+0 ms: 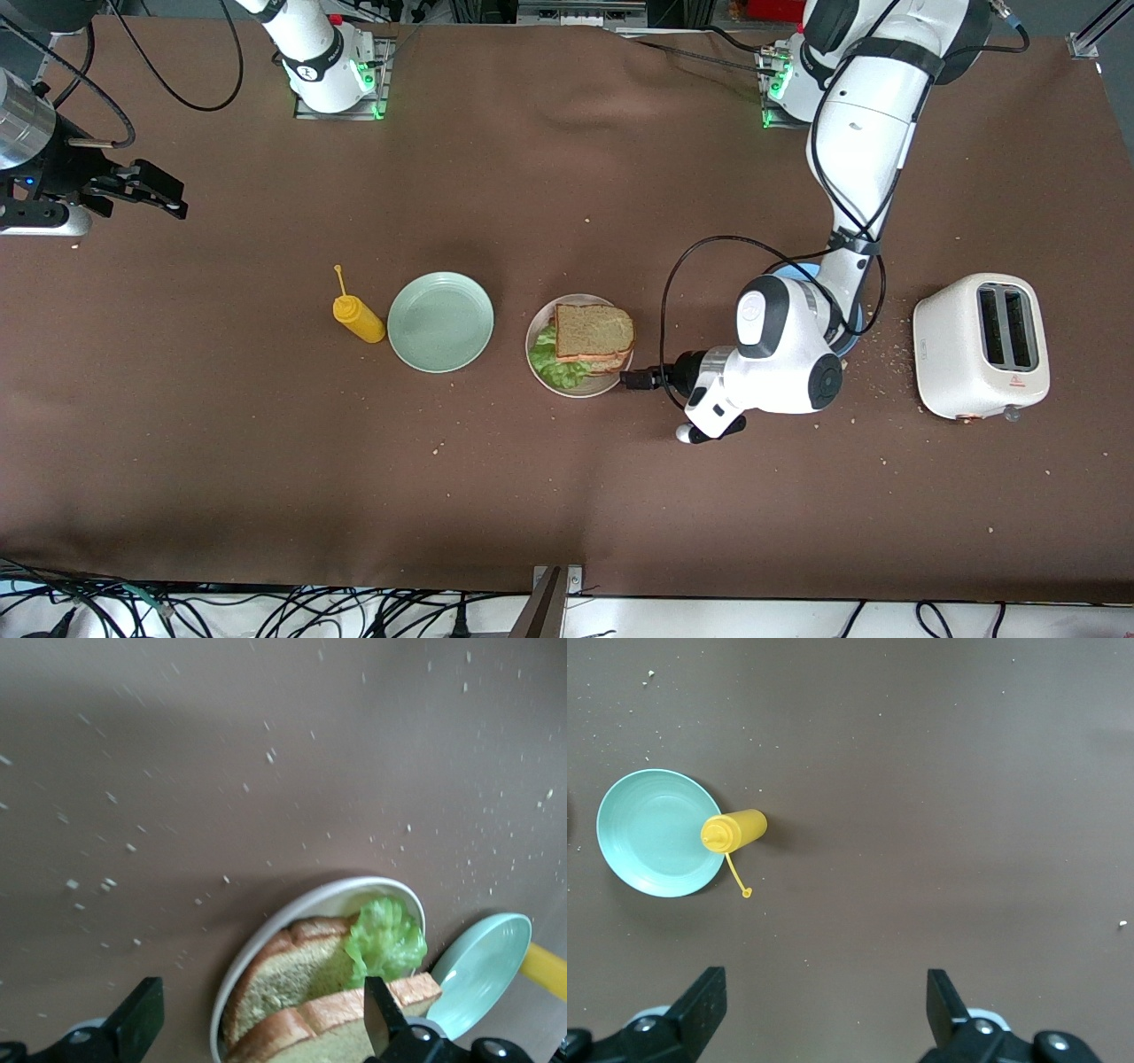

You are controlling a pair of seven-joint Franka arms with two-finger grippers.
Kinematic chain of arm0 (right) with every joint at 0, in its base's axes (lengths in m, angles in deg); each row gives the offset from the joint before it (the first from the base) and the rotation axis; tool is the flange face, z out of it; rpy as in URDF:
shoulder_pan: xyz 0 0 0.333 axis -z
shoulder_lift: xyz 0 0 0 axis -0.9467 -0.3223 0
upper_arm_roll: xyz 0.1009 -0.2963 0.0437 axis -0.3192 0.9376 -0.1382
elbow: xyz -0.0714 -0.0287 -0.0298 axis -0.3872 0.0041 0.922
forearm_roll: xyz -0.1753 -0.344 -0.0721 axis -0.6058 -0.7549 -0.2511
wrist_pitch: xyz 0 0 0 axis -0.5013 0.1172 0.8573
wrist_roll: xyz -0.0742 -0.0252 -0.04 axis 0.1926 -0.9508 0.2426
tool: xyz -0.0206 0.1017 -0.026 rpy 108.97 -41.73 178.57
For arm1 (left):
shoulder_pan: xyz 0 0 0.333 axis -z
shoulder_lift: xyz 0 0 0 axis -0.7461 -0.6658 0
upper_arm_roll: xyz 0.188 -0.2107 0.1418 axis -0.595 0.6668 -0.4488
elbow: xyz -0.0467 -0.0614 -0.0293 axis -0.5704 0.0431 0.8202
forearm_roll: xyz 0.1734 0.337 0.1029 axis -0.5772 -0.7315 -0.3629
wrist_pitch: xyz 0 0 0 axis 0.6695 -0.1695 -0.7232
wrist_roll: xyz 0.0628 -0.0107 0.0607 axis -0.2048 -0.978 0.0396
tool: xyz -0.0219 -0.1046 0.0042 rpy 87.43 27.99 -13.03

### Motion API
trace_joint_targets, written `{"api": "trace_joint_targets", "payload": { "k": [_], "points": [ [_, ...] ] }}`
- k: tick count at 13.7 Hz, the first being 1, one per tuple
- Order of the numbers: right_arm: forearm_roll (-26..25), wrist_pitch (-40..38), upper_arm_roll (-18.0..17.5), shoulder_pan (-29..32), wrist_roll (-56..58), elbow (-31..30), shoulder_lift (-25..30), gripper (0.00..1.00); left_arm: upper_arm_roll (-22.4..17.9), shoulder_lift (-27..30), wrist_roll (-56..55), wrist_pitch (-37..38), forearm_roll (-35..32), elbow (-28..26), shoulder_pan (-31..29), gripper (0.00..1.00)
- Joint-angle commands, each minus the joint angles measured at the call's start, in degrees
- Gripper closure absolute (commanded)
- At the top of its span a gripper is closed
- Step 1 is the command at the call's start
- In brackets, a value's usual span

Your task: Make sandwich in beige plate with both arms

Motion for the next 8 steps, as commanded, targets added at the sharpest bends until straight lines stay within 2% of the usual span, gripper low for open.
{"api": "trace_joint_targets", "payload": {
  "k": [1,4,8],
  "points": [
    [0.5,-0.9,-0.3,0.2,-0.4,1.2,-0.1,0.0,-3.7,1.7,0.1,1.0,1.2,0.6,-1.5,0.0],
    [0.5,-1.1,-0.3,0.2,-0.4,1.5,-0.1,0.0,-8.4,4.4,0.1,7.4,-7.8,0.5,-3.9,0.0],
    [0.7,-1.2,-0.4,0.2,-0.4,1.5,-0.1,0.0,-8.9,8.1,0.2,14.4,-19.6,0.5,-10.6,0.0]
  ]
}}
